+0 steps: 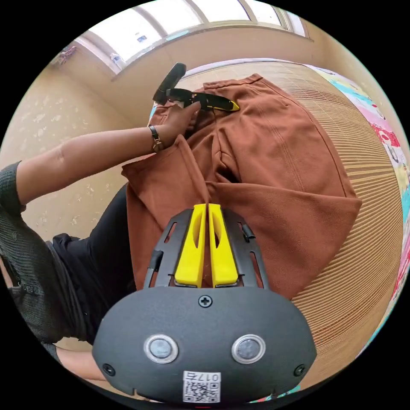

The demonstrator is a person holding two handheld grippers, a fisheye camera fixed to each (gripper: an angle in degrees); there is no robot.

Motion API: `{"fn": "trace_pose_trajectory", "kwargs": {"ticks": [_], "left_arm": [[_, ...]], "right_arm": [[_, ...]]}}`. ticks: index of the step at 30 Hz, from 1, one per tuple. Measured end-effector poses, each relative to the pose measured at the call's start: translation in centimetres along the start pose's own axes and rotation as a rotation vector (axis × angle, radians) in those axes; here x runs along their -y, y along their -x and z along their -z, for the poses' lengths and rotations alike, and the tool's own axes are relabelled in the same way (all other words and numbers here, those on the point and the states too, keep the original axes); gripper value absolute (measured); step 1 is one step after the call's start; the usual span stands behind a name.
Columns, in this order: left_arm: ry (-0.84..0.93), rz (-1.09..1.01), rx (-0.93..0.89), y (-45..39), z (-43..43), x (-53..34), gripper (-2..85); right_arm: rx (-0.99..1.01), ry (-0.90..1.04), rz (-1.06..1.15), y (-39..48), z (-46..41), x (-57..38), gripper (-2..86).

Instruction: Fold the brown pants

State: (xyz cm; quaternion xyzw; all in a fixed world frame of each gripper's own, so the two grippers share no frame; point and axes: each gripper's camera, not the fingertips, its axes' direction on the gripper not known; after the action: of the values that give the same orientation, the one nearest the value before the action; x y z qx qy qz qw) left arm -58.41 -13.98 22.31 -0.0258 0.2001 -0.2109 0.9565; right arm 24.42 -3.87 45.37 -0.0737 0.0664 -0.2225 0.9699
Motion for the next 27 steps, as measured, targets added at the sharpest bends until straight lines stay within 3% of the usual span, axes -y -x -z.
{"fn": "trace_pose_trajectory", "kwargs": {"ticks": [1, 2, 3, 5, 8, 10, 12, 17, 21, 24, 27], "left_arm": [[-0.002, 0.0, -0.008, -0.2, 0.1, 0.0, -1.0], [-0.002, 0.002, -0.021, -0.3, 0.1, 0.1, -1.0], [-0.002, 0.004, -0.027, -0.4, 0.1, 0.1, -1.0], [-0.002, 0.007, -0.036, -0.9, 0.3, 0.2, -1.0], [-0.001, 0.007, -0.034, -1.6, 0.5, 0.4, -1.0], [-0.001, 0.007, -0.037, -2.0, 0.7, 0.5, -1.0], [0.003, 0.004, -0.046, -2.4, 0.8, 0.6, -1.0], [0.031, 0.033, -0.051, -3.5, 1.6, 1.2, -0.9], [0.028, -0.004, 0.007, -5.8, 5.6, -0.2, -0.6], [-0.186, -0.026, 0.044, -6.8, 14.0, -5.8, 1.2], [-0.39, 0.125, 0.2, -5.0, 22.3, -13.6, 7.7]], "right_arm": [[0.023, -0.09, -0.024, -0.5, 2.3, -1.0, 2.2], [0.004, -0.298, -0.097, -1.3, 7.3, -4.1, 1.8], [-0.096, -0.516, -0.212, -2.0, 11.9, -8.5, 1.6], [-0.282, -0.761, -0.405, -3.0, 16.9, -16.0, 1.4], [-0.573, -0.917, -0.802, -5.0, 19.6, -27.6, 1.1], [-0.65, -0.84, -1.031, -7.2, 19.0, -32.7, 0.9], [-0.607, -0.617, -1.246, -10.0, 17.0, -37.3, 0.8], [-0.45, -0.572, -1.104, -5.7, 15.0, -40.7, 0.7], [-0.323, -0.426, -0.991, -0.9, 15.0, -43.1, 0.6], [-0.232, -0.348, -1.028, 1.5, 15.3, -47.0, 0.6], [-0.113, -0.412, -1.154, 2.8, 16.1, -52.5, 0.7]]}}
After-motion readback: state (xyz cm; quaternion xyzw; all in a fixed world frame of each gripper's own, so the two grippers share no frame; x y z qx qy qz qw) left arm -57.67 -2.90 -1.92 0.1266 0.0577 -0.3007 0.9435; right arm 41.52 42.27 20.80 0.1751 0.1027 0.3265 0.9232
